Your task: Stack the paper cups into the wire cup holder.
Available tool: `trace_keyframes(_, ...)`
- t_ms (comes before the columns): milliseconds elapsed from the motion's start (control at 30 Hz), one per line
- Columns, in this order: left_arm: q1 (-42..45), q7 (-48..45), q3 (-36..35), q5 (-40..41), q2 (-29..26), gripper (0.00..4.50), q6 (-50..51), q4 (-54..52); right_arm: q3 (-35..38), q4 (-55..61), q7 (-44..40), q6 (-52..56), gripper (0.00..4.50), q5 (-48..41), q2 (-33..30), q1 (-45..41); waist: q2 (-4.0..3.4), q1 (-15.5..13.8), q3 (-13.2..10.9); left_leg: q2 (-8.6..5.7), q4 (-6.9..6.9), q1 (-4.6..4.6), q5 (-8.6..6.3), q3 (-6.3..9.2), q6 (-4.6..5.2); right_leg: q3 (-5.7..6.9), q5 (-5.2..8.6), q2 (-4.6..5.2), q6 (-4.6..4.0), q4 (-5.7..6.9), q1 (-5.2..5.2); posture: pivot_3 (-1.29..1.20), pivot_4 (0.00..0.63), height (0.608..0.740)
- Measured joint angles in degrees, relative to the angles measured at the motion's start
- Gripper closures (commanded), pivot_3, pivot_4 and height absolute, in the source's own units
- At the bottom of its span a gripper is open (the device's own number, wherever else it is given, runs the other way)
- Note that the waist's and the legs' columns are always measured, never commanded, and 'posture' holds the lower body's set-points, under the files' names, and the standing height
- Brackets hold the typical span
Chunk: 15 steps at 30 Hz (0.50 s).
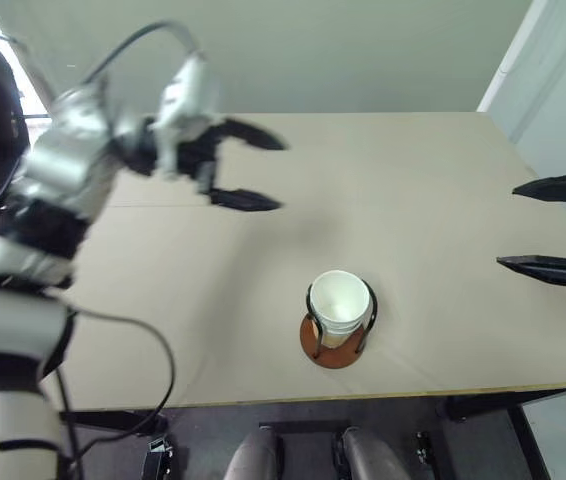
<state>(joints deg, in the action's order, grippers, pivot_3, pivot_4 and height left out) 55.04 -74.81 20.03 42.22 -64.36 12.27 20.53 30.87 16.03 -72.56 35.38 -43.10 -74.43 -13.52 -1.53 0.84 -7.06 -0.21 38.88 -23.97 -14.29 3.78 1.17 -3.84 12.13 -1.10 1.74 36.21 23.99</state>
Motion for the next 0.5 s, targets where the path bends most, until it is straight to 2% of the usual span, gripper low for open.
trace_keyframes(67, -14.25, 3.22, -7.64, 1.79, -6.69, 0.02, 6.25, -5.60, -3.61, -3.05, -2.29, -1.97, 0.00, 0.46, 0.87, -1.98, 0.06, 0.09, -0.01, 0.05, -0.04, -0.01, 0.00, 0.04, -0.06, -0.08, 0.11, -0.04, -0.01, 0.06, 0.00, 0.00, 0.150, 0.740)
trace_keyframes(133, -25.89, 5.57, -16.91, 4.44, -9.42, 0.02, 11.23, -13.71, -7.85, -4.85, -4.15, -3.71, 0.00, 1.23, 1.29, -4.81, 0.25, -0.50, -0.06, 0.03, 0.01, -0.04, -0.01, 0.12, -0.05, -0.04, 0.19, -0.02, -0.05, 0.08, 0.01, 0.00, 0.150, 0.740)
trace_keyframes(200, -33.38, 7.47, -26.32, 6.78, -10.02, 0.02, 15.69, -20.97, -11.62, -7.06, -5.75, -5.43, 0.00, 2.70, 1.69, -8.43, 0.30, -1.90, -0.05, -0.06, 0.17, 0.01, -0.05, 0.33, 0.03, 0.07, 0.26, 0.00, -0.17, 0.05, 0.00, 0.00, 0.150, 0.740)
trace_keyframes(300, -41.42, 9.41, -38.29, 7.80, -9.81, 0.02, 20.61, -28.43, -18.24, -11.65, -8.61, -7.74, 0.00, 5.35, 3.11, -16.50, 0.39, -2.17, 0.00, -0.12, 0.18, 0.06, -0.37, 0.23, 0.51, 0.07, 0.32, 0.13, -0.95, 0.14, -0.17, 0.00, 0.150, 0.740)
trace_keyframes(333, -42.40, 9.99, -40.32, 7.97, -9.41, 0.02, 21.71, -30.03, -19.65, -12.70, -9.31, -8.31, 0.00, 6.21, 3.77, -18.40, 0.41, -2.19, 0.00, -0.13, 0.19, 0.05, -0.52, 0.21, 0.73, 0.11, 0.23, 0.14, -1.05, 0.20, -0.17, 0.00, 0.150, 0.740)
trace_keyframes(500, -48.13, 11.90, -48.84, 8.41, -6.82, 0.02, 26.86, -36.63, -26.24, -17.81, -12.96, -10.48, 0.00, 10.15, 6.73, -25.18, 0.47, -1.62, -0.04, -0.11, 0.18, 0.24, -0.15, 0.21, 0.33, 0.17, -0.03, 0.15, -1.46, 0.66, -0.06, 0.00, 0.150, 0.740)
